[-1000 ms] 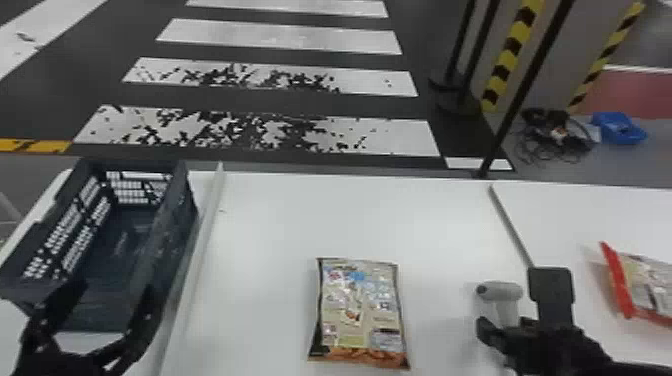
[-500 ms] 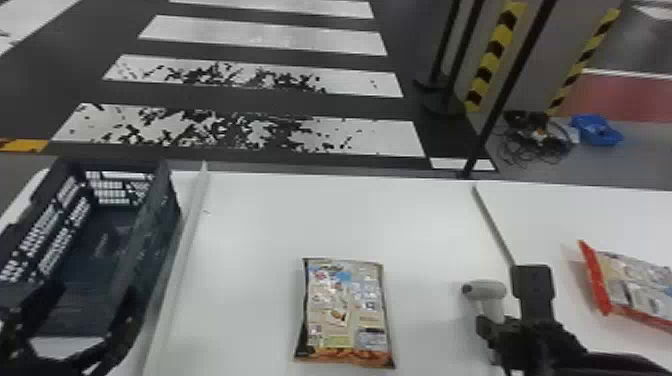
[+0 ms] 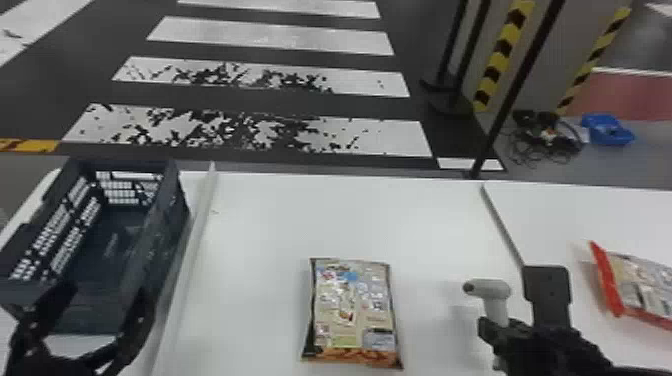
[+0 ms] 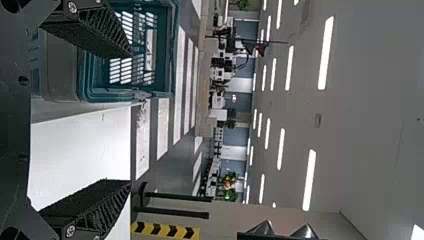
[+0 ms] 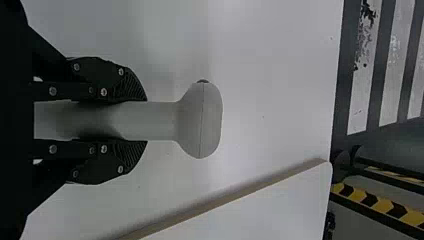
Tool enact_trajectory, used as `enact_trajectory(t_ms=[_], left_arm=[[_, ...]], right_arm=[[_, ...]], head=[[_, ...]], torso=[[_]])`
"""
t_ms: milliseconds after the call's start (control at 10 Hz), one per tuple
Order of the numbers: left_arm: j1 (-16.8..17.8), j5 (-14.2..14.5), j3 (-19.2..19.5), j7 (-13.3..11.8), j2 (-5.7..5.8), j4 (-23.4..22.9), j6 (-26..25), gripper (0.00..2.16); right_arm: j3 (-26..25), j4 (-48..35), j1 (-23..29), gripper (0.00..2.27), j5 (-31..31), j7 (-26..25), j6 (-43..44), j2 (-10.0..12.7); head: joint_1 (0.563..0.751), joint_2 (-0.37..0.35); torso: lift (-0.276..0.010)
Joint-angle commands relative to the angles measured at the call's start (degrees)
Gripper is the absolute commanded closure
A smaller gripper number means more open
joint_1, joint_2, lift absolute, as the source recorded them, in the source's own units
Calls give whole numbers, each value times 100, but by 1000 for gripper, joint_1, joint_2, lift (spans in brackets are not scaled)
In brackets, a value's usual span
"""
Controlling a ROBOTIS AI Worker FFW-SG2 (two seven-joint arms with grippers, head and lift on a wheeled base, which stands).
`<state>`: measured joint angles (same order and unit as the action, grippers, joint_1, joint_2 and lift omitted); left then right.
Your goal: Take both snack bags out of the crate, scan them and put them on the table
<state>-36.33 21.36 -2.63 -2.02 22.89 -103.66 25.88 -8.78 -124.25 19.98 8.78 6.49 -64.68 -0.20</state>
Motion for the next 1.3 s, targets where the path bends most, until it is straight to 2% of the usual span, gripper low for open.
enact_trajectory(t_ms=[0, 600, 1000, 1200], left_arm=[[-6, 0, -1, 0, 14, -14, 0, 103], [-23, -26, -27, -9, 5, -22, 0, 103], [-23, -35, -36, -18, -4, -22, 0, 103], [-23, -35, -36, -18, -4, -14, 0, 103]], right_arm=[[228, -434, 181, 2246, -17, 10, -383, 25], [1238, -1524, 551, 2246, -131, 81, -1491, 25], [1792, -1629, 515, 2246, -87, 81, -1579, 25], [1862, -1541, 445, 2246, -87, 81, -1544, 25]], head=[[695, -83], [695, 58], [695, 151], [695, 180]], torso=[[-92], [-92], [-92], [-92]])
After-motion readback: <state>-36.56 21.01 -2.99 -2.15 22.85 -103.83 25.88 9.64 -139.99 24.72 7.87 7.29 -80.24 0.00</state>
